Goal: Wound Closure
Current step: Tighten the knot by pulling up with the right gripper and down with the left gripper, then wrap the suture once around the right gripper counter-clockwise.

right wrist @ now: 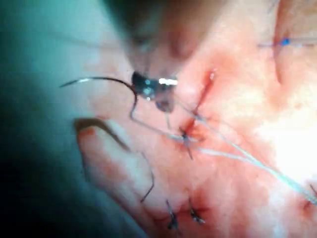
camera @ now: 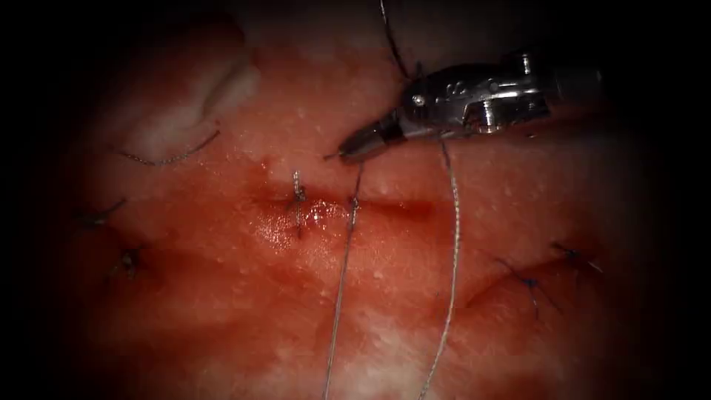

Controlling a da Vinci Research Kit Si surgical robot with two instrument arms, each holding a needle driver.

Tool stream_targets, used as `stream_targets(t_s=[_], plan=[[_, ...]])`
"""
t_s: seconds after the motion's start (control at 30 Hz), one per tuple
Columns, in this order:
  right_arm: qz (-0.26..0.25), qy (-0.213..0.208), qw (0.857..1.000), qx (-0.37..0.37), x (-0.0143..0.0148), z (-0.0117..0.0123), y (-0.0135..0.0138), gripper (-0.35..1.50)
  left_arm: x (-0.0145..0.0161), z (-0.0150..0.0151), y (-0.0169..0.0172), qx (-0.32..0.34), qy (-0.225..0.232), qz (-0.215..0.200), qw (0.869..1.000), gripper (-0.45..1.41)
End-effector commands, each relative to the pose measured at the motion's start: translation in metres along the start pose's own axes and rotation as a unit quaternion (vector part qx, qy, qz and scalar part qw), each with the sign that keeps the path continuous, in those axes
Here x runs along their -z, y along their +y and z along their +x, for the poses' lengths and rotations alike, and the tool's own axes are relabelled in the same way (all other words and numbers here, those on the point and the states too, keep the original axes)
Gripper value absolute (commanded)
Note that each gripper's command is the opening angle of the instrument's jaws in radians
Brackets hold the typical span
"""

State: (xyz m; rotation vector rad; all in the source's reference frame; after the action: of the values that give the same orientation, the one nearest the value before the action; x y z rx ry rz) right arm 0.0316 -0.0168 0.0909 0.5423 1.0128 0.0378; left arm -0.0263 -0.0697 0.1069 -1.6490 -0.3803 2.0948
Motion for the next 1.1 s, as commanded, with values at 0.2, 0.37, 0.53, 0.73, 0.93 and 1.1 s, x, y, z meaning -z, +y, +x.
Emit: stream_targets(t_s=[0.2,0.37,0.53,0.73,0.93,1.1], plan=[[-0.007,-0.001,1.0,-0.002,-0.0009,-0.0002,0.0001,-0.35,-0.0004,0.0001,-0.0003,0.004,0.0,-0.006,1.0,-0.45],[-0.016,0.014,1.0,-0.012,-0.0013,-0.0001,-0.0002,-0.35,-0.0007,0.0008,-0.001,0.007,0.001,-0.009,1.0,-0.45],[-0.009,0.026,1.0,-0.012,0.0,-0.0005,-0.0013,0.36,-0.0003,0.0034,-0.0028,0.01,0.002,-0.002,1.0,-0.45],[-0.037,0.024,0.999,-0.01,0.0056,-0.0024,-0.0041,0.94,0.0013,0.0074,-0.0062,-0.016,0.001,0.017,1.0,-0.45],[-0.103,0.009,0.994,-0.039,0.0139,-0.0046,-0.0069,1.04,0.0035,0.0089,-0.0083,-0.029,-0.003,0.035,0.999,-0.45],[-0.138,-0.007,0.987,-0.085,0.0185,-0.0028,-0.0097,0.94,0.004,0.0089,-0.0095,-0.038,-0.005,0.041,0.998,-0.45]])
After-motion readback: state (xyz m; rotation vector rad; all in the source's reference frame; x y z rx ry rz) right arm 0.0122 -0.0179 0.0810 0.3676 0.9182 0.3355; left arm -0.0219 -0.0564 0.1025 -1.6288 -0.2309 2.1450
